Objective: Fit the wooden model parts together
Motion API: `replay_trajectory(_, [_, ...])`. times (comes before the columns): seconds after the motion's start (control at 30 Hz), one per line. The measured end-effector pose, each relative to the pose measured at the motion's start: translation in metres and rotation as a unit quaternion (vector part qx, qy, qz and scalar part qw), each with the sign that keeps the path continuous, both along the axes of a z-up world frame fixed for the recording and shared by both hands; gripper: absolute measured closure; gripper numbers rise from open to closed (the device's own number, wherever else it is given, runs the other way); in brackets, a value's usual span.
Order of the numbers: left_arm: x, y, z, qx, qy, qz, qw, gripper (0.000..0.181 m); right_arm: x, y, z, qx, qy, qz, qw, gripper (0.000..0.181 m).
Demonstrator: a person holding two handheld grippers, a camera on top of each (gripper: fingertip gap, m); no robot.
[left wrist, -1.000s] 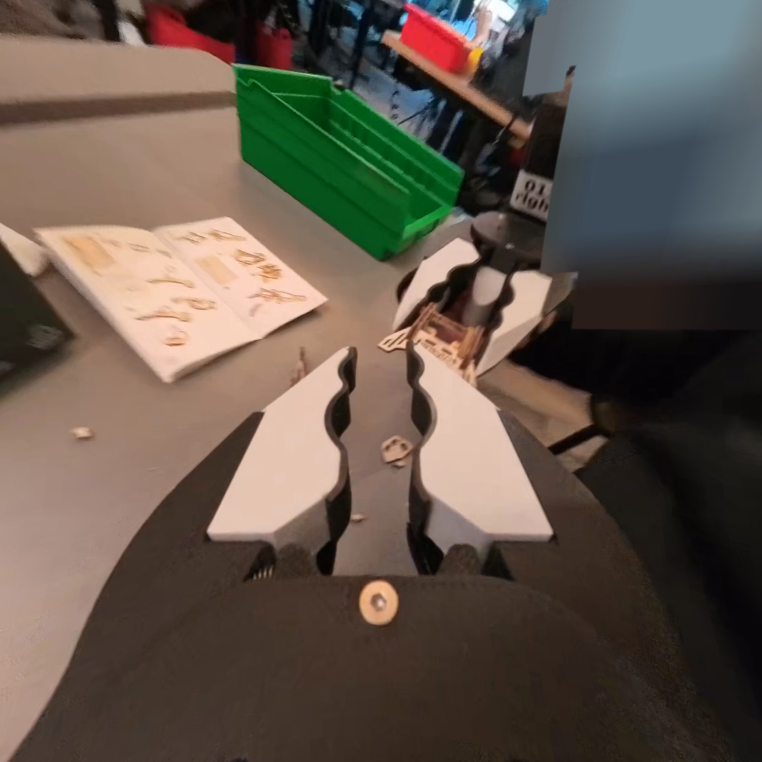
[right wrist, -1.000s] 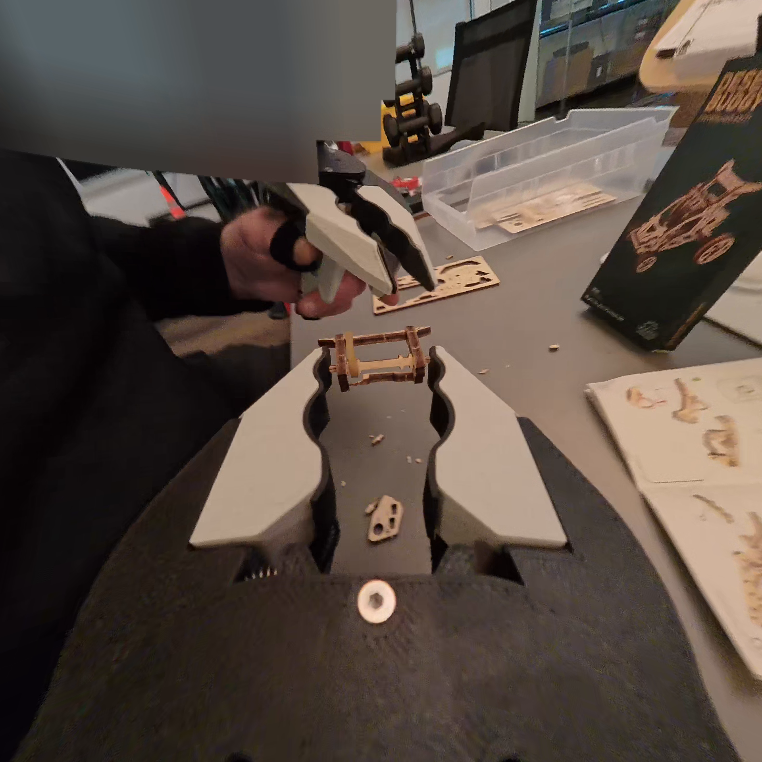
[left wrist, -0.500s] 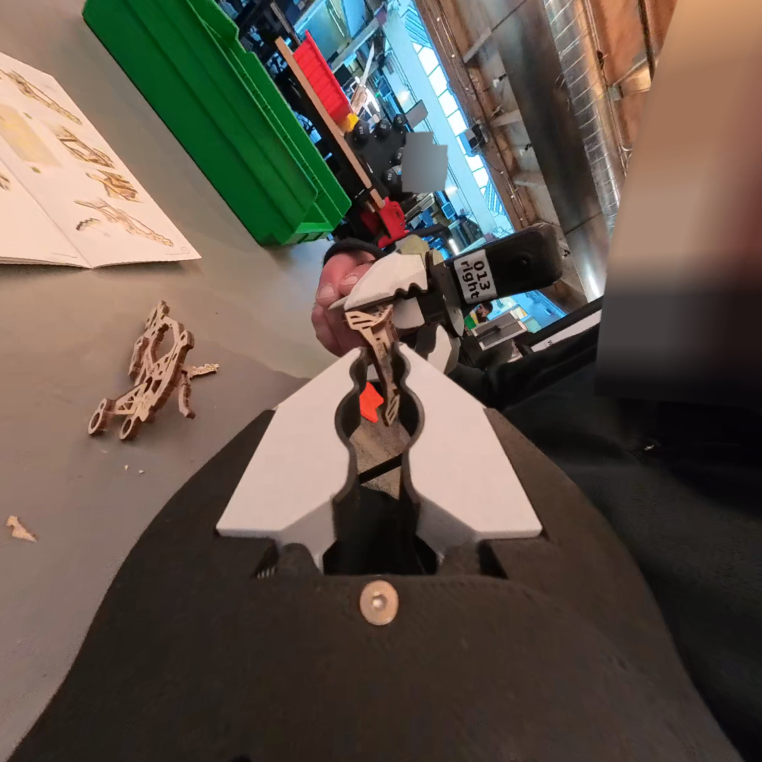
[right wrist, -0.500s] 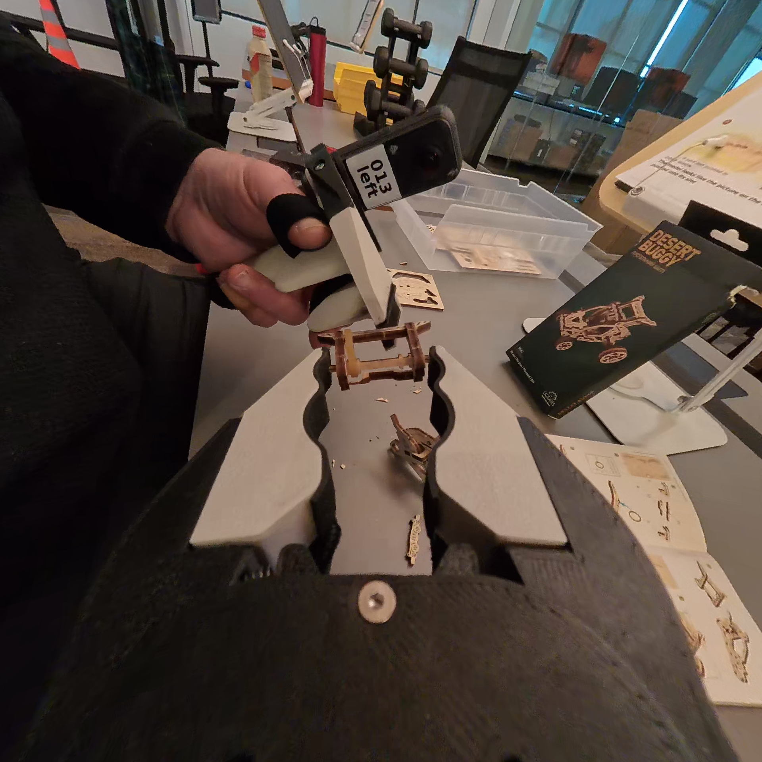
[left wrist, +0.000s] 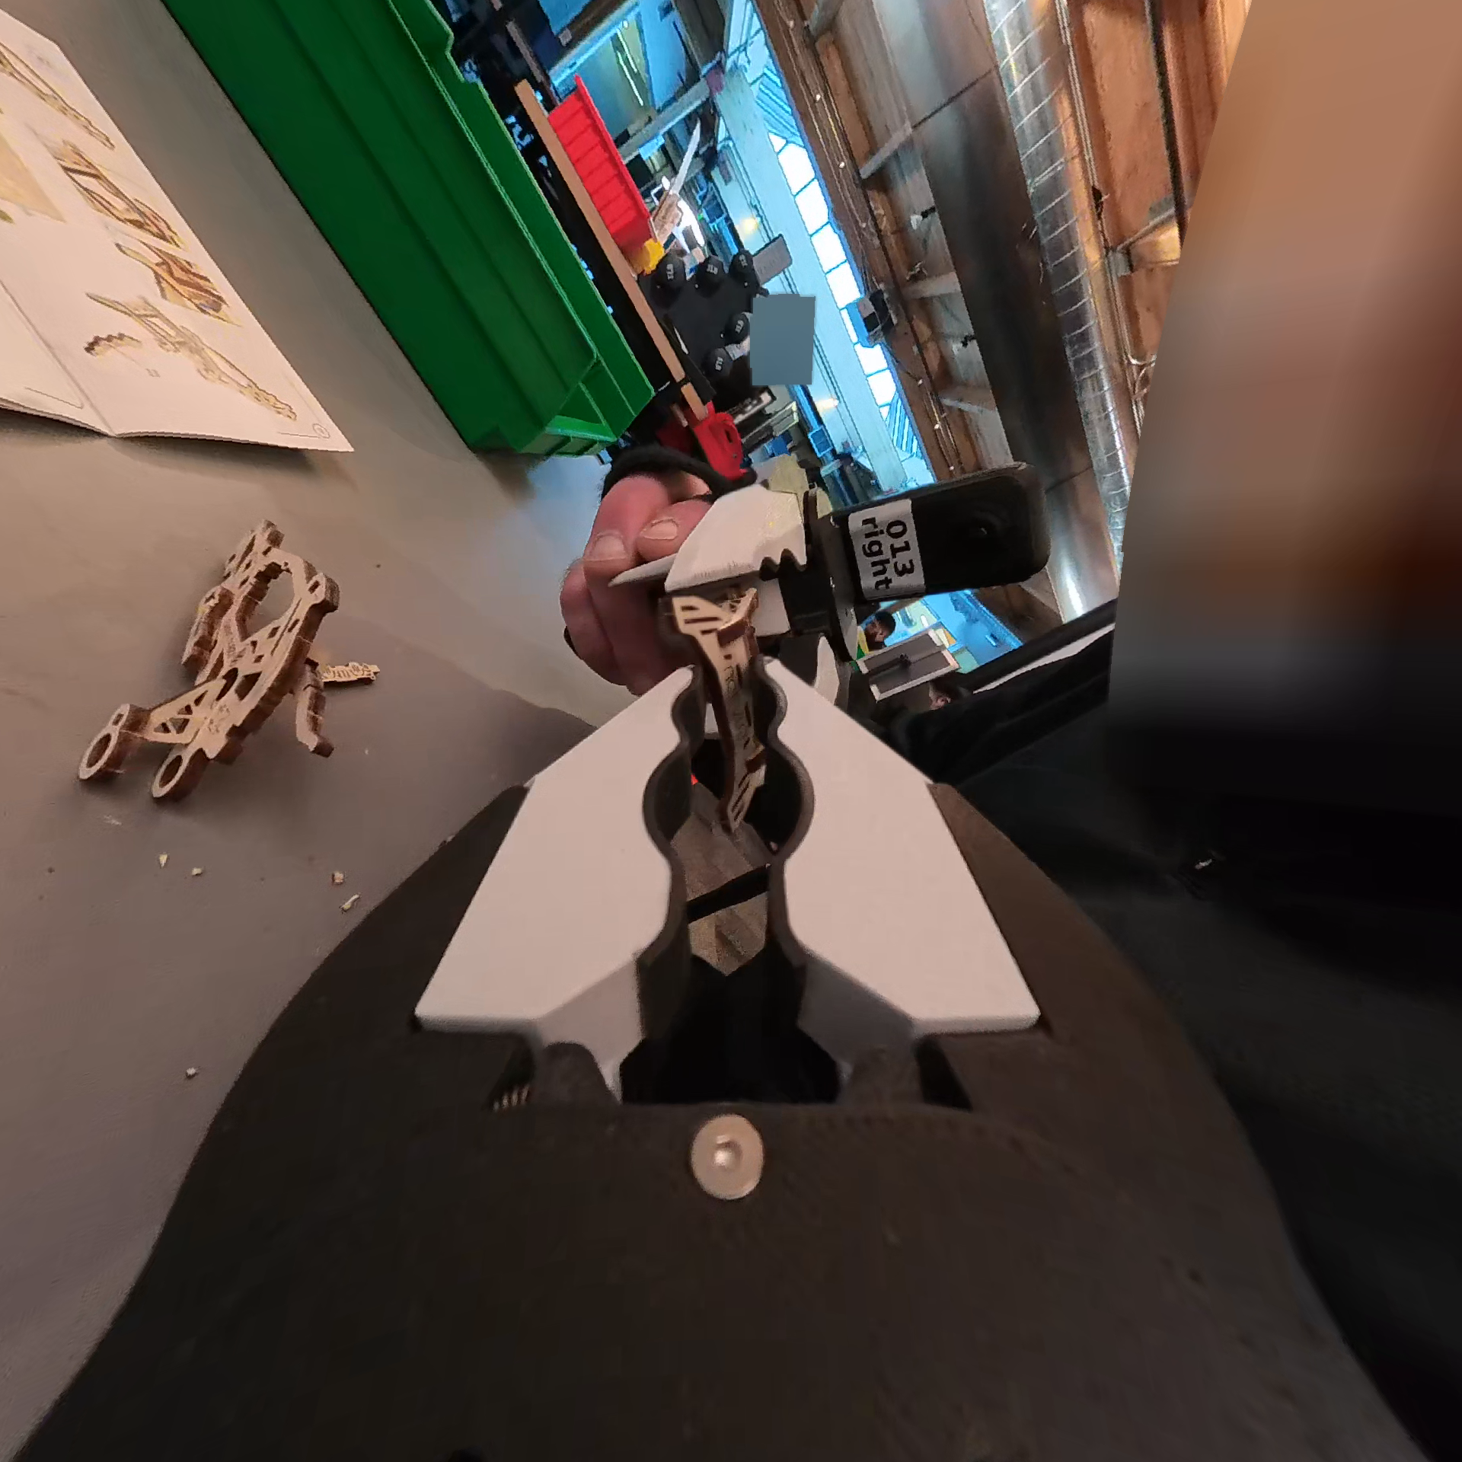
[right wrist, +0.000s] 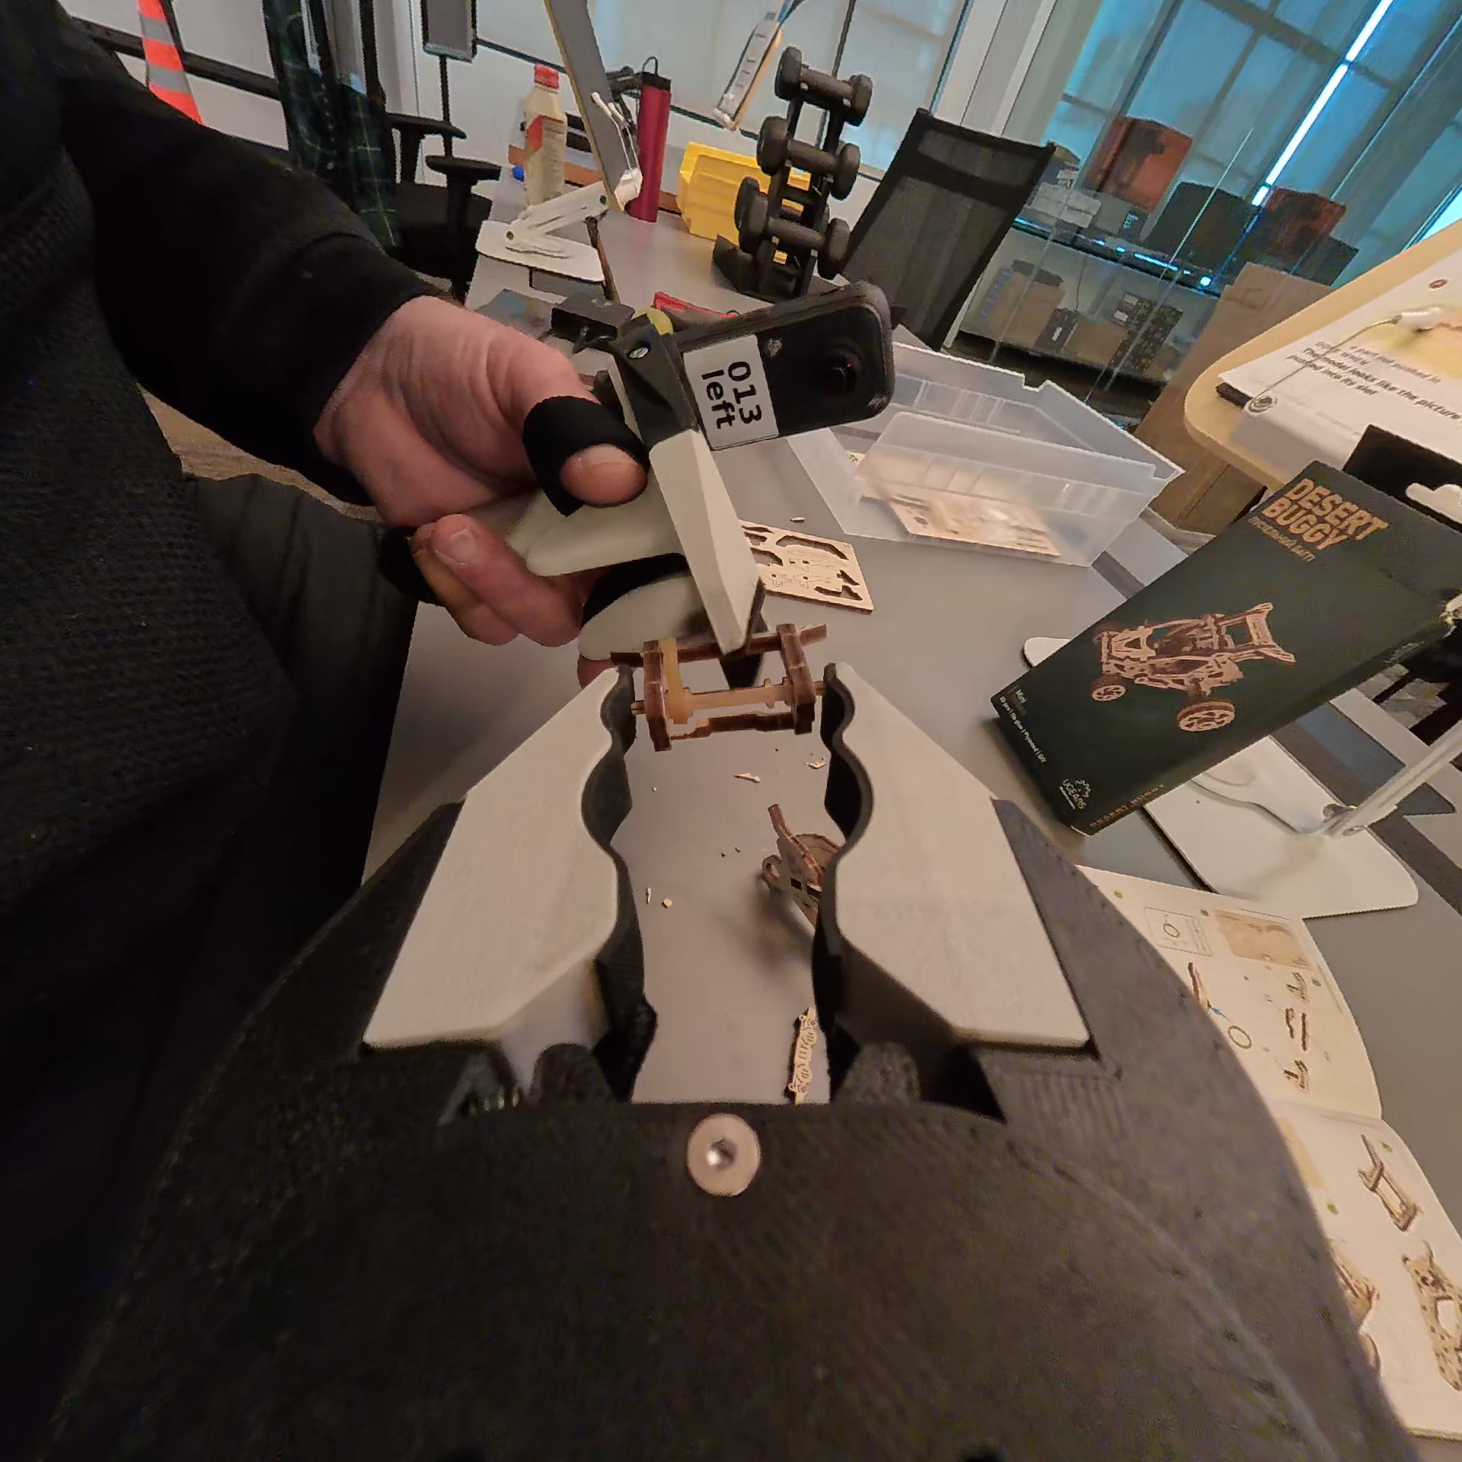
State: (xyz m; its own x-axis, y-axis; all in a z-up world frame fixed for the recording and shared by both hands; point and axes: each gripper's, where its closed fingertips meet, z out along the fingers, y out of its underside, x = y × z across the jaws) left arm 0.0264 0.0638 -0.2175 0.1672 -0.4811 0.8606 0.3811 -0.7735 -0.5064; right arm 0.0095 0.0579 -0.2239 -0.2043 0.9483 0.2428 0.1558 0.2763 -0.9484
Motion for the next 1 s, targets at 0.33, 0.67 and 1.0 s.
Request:
replay_trajectory(0.33, [-0.006,0.002,0.0,0.008,0.0,0.024,1.0,0.181,0.001,0.0,-0.002,-0.022,-0.009,-0.004,1.0,0.126])
replay_trajectory(0.67, [-0.013,0.002,-0.01,0.014,0.044,0.047,0.998,0.18,0.01,0.015,-0.014,-0.037,-0.028,-0.043,0.998,0.121])
replay_trajectory(1.0, [-0.015,0.005,-0.014,0.017,0.049,0.062,0.997,0.18,0.048,0.068,-0.045,-0.049,-0.032,-0.183,0.981,0.125])
